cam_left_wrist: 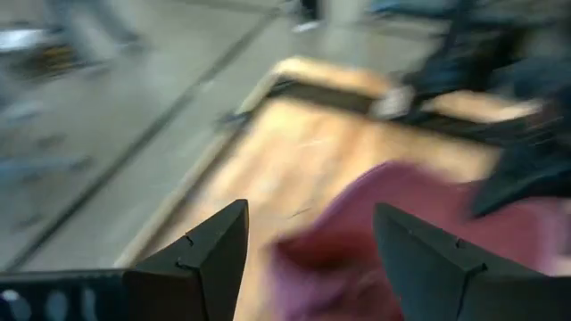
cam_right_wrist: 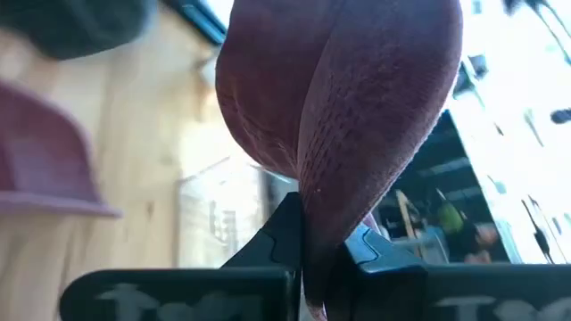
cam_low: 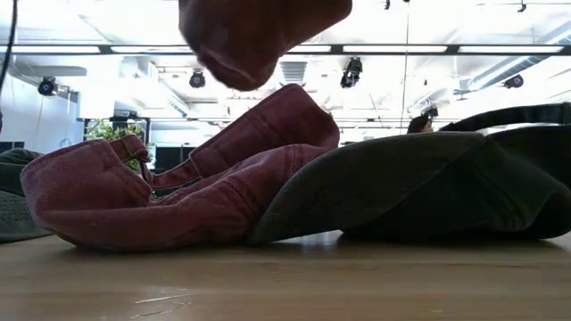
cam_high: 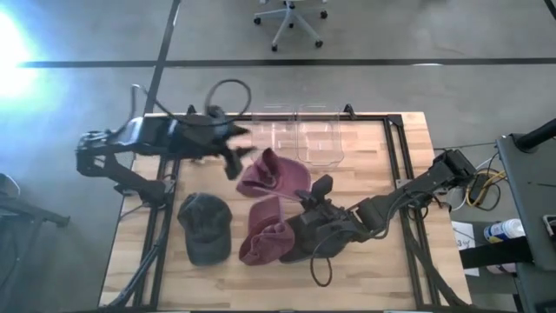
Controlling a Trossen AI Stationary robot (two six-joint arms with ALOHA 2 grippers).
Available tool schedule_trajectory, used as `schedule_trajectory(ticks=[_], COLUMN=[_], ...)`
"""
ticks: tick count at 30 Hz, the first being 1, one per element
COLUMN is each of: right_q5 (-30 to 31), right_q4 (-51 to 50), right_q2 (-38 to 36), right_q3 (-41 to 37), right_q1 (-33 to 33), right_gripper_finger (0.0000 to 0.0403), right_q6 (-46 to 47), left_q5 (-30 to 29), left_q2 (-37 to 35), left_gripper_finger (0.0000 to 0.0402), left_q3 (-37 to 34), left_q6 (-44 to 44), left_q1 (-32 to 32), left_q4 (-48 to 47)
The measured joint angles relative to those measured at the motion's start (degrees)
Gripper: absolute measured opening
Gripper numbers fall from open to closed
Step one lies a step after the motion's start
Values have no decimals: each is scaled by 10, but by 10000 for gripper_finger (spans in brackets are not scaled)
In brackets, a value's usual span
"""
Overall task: Pick & Place hat
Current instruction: Put the bottom red cap into the left transparent bin
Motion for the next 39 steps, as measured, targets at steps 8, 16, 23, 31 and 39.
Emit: schedule_trajectory(ticks=[8, 16, 23, 31, 39], right_q5=[58, 58, 50, 4, -25], right_q4=[84, 169, 171, 131, 71], right_q2=[-6, -34, -48, -63, -67], right_q3=[0, 0, 5, 40, 70], right_q1=[-2, -15, -10, -9, -10], right_gripper_finger=[13, 13, 13, 13, 13], right_q6=[45, 41, -81, -122, -58], left_q5=[-56, -110, -290, -270, -187], left_q2=[-84, -146, -184, -188, -188], left_gripper_finger=[234, 234, 234, 234, 234], left_q3=[-77, -283, -418, -432, -420], left_q6=[-167, -135, -83, 137, 262], left_q1=[-12, -104, -166, -165, -144], left_q4=[-144, -2, 173, 305, 387])
